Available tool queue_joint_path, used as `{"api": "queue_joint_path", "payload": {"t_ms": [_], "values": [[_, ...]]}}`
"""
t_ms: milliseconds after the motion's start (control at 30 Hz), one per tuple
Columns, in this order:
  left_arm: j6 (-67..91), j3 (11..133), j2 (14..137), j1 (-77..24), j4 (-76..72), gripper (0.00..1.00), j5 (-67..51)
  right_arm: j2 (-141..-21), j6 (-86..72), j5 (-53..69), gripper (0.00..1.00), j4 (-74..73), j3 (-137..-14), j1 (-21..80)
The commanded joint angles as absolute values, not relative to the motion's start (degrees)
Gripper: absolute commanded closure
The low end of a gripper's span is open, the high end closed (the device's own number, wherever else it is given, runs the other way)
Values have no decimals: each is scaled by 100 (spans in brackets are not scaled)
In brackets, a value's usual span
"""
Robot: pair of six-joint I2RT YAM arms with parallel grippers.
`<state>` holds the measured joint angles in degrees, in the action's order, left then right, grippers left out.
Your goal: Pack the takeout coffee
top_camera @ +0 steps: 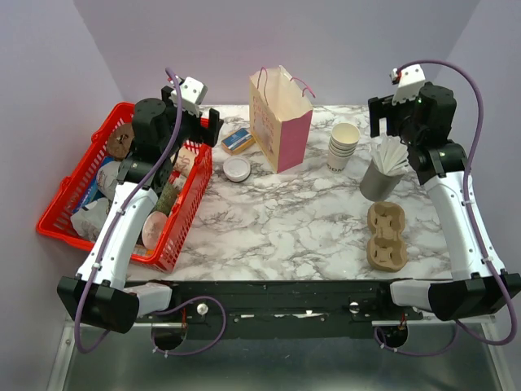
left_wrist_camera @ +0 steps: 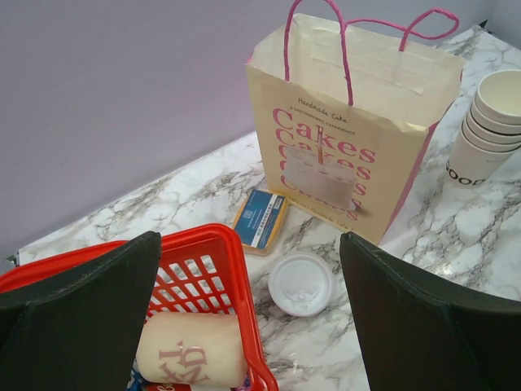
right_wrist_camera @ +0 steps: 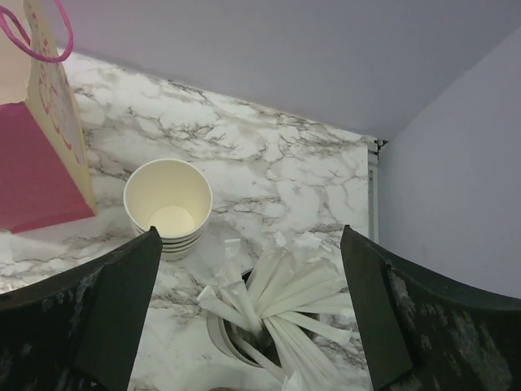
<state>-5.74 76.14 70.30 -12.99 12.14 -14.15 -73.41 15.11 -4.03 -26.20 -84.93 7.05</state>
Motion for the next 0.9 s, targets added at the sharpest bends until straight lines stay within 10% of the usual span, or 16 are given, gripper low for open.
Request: {"api": "queue_joint_path", "payload": {"t_ms": [0,333,867], "values": [[-545,7734,7075,-1327,1177,1,-1397,-7295,1731,173,0,-2549,-8605,738],[-387,7928,7242,-1336,1310,1,-1837,-6521,4420,2188,0,-3286,-7813,1432],[-316,7559,6961,-1345,1178,1,-2056,-9772,4185,2769,46,-6037,-10607,1389]]}}
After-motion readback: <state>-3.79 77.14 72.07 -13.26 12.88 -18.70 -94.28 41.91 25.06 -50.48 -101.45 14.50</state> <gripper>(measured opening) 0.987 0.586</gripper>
